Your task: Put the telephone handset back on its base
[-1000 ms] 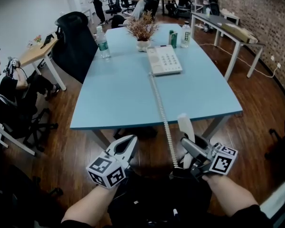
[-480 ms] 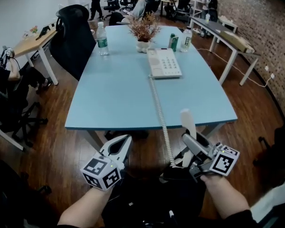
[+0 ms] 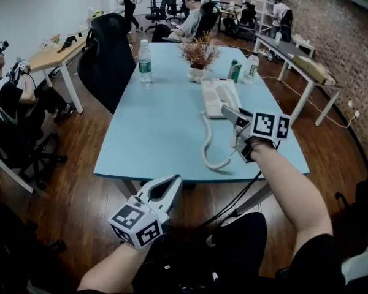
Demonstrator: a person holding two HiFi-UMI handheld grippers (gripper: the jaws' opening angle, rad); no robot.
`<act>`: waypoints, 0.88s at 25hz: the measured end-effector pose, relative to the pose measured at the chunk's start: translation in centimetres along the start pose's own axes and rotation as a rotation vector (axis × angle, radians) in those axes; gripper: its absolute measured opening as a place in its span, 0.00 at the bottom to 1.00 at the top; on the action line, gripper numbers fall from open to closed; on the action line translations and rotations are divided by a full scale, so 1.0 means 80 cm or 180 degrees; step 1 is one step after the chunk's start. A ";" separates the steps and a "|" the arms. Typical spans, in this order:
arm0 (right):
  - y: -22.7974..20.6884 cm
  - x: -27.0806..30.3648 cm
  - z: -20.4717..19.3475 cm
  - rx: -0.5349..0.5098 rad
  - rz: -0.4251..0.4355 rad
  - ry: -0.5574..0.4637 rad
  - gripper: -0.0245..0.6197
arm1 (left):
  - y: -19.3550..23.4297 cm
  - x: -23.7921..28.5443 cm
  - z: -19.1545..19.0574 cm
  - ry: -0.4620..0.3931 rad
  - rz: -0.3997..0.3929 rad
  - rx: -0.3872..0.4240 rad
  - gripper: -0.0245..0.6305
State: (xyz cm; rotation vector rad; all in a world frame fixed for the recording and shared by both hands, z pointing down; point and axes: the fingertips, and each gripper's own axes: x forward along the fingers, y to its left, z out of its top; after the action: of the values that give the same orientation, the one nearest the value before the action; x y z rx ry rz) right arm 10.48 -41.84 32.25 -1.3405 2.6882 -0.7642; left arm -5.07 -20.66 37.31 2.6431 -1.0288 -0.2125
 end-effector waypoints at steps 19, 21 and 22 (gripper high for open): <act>-0.159 0.202 0.038 -0.0174 -0.1418 0.0720 0.40 | 0.170 0.180 0.126 -0.0308 0.0417 0.0381 0.03; -0.162 0.208 0.032 -0.0186 -0.1456 0.0783 0.40 | 0.178 0.185 0.121 -0.0290 0.0400 0.0314 0.03; -0.163 0.210 0.032 -0.0196 -0.1473 0.0800 0.40 | 0.178 0.186 0.123 -0.0299 0.0382 0.0326 0.03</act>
State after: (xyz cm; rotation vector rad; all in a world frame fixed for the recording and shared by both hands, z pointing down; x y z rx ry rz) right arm 10.25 -62.25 38.80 -2.0495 2.6183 -0.9451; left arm -5.55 -42.91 32.23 2.6725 -1.2560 -0.2667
